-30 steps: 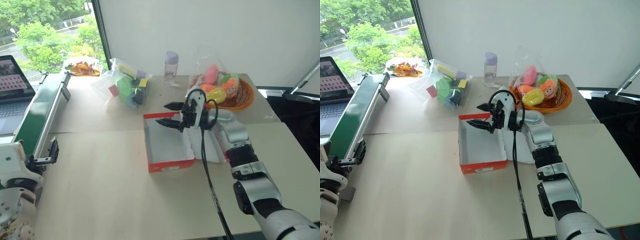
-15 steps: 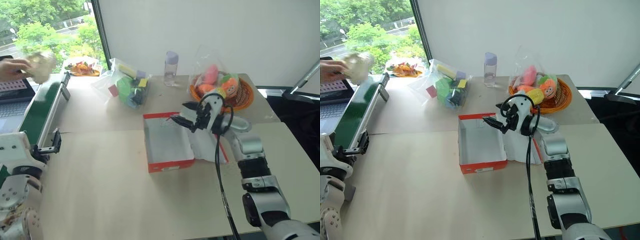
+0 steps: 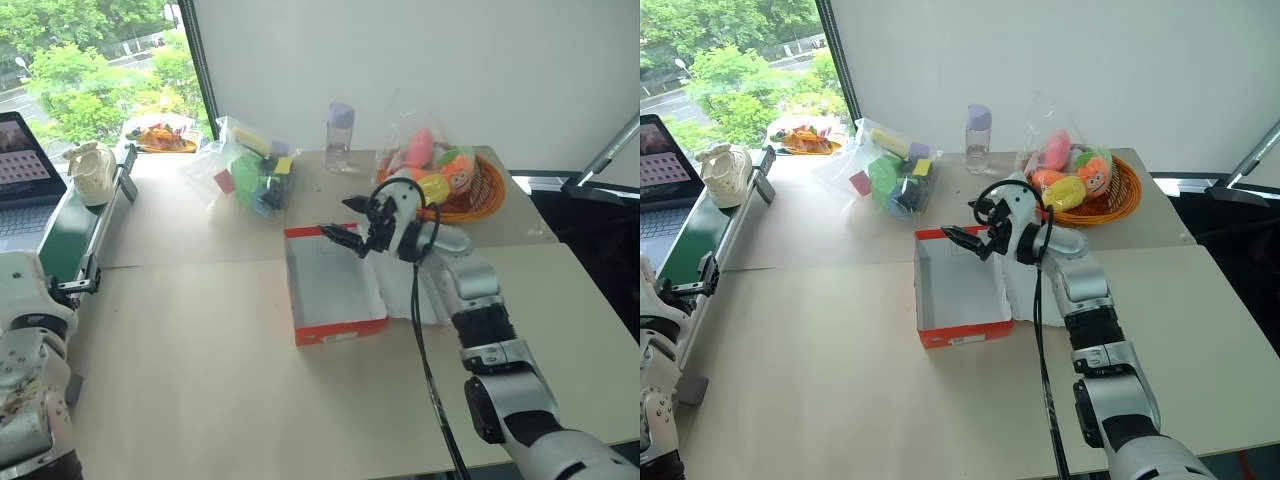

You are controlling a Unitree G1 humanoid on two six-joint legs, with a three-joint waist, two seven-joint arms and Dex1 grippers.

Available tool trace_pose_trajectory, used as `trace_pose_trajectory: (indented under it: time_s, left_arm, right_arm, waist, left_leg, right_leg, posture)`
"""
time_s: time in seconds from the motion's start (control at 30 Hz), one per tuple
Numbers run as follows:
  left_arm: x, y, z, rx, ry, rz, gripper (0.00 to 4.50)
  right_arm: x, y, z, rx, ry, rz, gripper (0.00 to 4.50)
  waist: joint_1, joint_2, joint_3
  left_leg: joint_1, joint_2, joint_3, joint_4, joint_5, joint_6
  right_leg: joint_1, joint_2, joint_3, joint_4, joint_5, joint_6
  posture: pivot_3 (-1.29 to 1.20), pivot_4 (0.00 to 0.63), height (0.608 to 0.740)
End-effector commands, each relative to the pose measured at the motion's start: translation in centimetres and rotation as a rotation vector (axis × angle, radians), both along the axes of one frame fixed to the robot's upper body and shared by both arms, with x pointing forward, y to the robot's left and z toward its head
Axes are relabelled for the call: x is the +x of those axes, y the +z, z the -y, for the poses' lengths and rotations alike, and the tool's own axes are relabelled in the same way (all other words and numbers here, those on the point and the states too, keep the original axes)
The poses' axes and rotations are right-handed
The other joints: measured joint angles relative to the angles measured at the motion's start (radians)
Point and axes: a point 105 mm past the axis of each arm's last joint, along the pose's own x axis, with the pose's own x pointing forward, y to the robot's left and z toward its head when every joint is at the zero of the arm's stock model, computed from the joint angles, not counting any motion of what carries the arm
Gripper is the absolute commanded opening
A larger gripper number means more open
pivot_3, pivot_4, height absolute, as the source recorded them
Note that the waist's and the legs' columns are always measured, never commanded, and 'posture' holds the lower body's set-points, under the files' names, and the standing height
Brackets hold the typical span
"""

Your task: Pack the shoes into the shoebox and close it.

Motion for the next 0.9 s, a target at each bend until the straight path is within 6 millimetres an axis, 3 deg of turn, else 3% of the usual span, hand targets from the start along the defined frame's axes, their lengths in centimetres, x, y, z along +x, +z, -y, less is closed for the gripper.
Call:
trace_pose_trajectory:
  time_s: [0.03,0.17,0.5,0.67,0.9]
  left_arm:
    - [-0.9,1.0,-1.7,0.013,0.005,0.051,4.47]
    - [-0.8,0.4,-2.4,-0.002,-0.008,0.044,4.47]
    - [1.0,-1.6,-4.0,-0.090,-0.008,0.035,4.47]
    - [1.8,-3.2,-4.1,-0.221,-0.008,0.043,4.47]
    - [1.6,-5.1,-5.3,-0.252,0.044,-0.010,4.47]
  right_arm:
    - [0.0,0.9,-0.6,0.002,0.027,0.056,4.50]
    - [-0.5,1.1,-0.8,0.017,0.057,0.054,4.50]
    - [-3.8,1.5,-1.7,0.006,0.202,0.022,4.50]
    - [-4.1,1.7,-1.1,0.003,0.185,0.019,4.50]
    - [-3.8,1.4,-0.2,-0.020,0.140,0.016,4.50]
  waist:
    - [0.000,0.000,0.000]
    - [0.002,0.000,0.000]
    - [0.002,0.000,0.000]
    - [0.002,0.000,0.000]
    - [0.001,0.000,0.000]
  left_leg:
    - [0.000,0.000,0.000,-0.001,0.000,0.000]
    - [0.000,0.000,0.000,-0.001,0.000,0.000]
    - [0.000,0.001,0.000,-0.001,0.000,0.000]
    - [0.000,0.001,0.000,-0.001,0.000,0.000]
    - [0.000,0.001,0.000,-0.001,0.000,0.000]
  right_leg:
    - [0.000,0.000,0.000,0.000,0.000,0.000]
    - [-0.001,-0.001,0.000,0.000,0.000,0.000]
    - [-0.001,-0.001,-0.001,0.000,0.000,-0.001]
    - [-0.001,-0.001,-0.002,0.001,0.000,-0.001]
    - [-0.001,-0.001,-0.002,0.000,0.001,-0.001]
  posture:
    - [0.00,0.150,0.740]
    - [0.00,0.150,0.740]
    - [0.00,0.150,0.740]
    - [0.00,0.150,0.740]
    - [0.00,0.150,0.740]
